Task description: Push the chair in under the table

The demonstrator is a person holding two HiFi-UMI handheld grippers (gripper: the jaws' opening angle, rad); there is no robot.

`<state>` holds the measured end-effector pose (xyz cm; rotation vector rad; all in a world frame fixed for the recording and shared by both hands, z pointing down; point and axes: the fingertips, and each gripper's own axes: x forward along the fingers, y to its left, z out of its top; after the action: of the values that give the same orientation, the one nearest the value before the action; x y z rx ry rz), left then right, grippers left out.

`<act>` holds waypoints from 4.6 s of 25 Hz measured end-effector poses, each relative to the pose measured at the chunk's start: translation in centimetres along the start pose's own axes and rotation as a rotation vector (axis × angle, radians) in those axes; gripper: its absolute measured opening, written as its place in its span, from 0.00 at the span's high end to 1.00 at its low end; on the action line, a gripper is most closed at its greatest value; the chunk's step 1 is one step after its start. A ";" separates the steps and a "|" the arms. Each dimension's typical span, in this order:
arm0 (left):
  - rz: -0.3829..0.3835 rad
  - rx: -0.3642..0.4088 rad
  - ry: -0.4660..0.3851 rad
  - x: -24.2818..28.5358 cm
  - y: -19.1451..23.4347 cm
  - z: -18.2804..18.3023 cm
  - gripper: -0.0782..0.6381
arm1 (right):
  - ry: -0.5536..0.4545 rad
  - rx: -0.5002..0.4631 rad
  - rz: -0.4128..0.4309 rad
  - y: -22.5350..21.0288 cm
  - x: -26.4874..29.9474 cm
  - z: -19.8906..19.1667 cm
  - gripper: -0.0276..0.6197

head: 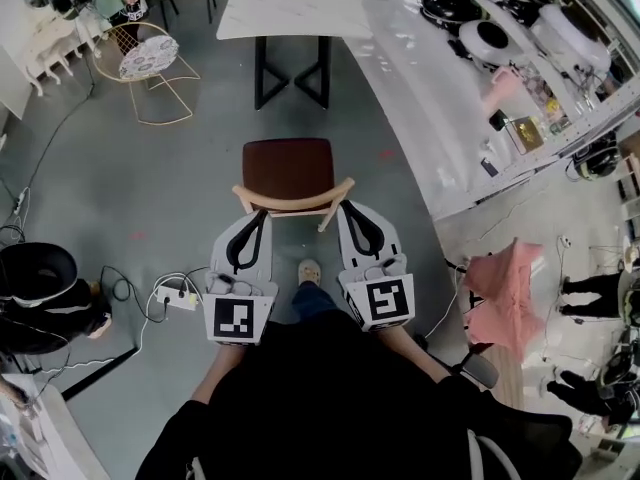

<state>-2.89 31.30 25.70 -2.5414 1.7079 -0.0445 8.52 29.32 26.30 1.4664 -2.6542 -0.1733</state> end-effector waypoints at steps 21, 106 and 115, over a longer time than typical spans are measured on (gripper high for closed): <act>0.027 -0.032 0.093 14.4 6.8 -6.7 0.87 | 0.099 -0.018 0.180 -7.1 15.1 -7.2 0.92; -0.739 0.811 1.090 16.5 9.8 -46.9 0.54 | 1.101 -0.919 0.687 -4.6 18.3 -44.5 0.64; -0.726 0.826 1.104 19.6 11.1 -47.1 0.53 | 1.112 -0.916 0.686 -6.2 20.9 -44.7 0.64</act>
<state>-8.90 6.64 71.30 -2.2784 0.4235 -1.9550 9.17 6.15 70.33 0.1685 -1.5856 -0.3179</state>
